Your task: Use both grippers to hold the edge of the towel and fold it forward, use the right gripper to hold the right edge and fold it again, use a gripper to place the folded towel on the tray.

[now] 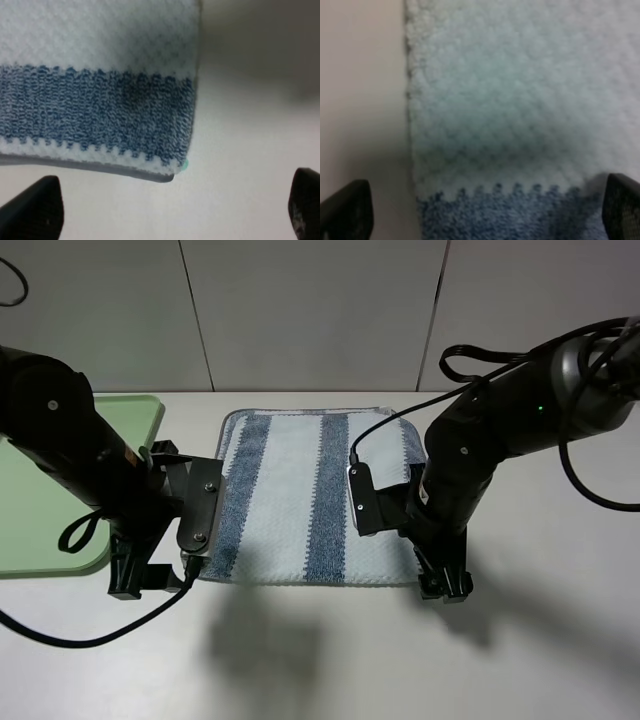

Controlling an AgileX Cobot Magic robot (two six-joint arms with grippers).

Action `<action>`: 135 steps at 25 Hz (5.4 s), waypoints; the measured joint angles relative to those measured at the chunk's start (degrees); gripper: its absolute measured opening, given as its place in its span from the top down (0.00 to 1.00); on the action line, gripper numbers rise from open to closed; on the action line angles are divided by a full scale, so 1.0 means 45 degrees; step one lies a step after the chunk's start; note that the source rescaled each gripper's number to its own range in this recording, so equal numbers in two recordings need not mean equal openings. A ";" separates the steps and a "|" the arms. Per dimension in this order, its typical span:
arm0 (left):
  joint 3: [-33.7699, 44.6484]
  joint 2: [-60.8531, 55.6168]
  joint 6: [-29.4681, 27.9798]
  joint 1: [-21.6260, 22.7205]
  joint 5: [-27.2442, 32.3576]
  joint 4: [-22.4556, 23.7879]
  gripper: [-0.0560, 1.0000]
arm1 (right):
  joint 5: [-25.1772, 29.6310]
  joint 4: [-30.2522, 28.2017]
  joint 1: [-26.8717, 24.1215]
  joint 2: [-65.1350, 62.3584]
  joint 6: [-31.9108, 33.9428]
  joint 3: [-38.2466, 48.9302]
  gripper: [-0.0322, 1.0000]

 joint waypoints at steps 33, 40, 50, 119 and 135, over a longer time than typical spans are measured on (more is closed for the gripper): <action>-0.0734 0.1877 0.0433 0.0000 -0.1659 -0.0019 0.17 | -0.0033 0.0631 -0.0040 0.0533 -0.0061 -0.0051 0.00; -0.0985 0.2526 0.0952 0.0000 -0.1450 -0.0423 0.18 | -0.0130 0.0726 -0.0040 0.0533 -0.0061 -0.0051 0.00; -0.0994 0.3023 0.2458 0.0000 -0.1062 -0.1632 0.19 | -0.0223 0.0809 -0.0040 0.0533 -0.0061 -0.0051 0.00; -0.1047 0.2128 0.2472 0.0000 -0.0279 -0.1716 0.94 | -0.0336 0.1956 -0.0040 -0.0756 0.0041 -0.0029 0.96; -0.1047 0.0352 0.1346 0.0000 0.3164 -0.1728 0.94 | 0.2045 0.3039 -0.0040 -0.2469 0.0046 -0.0029 0.96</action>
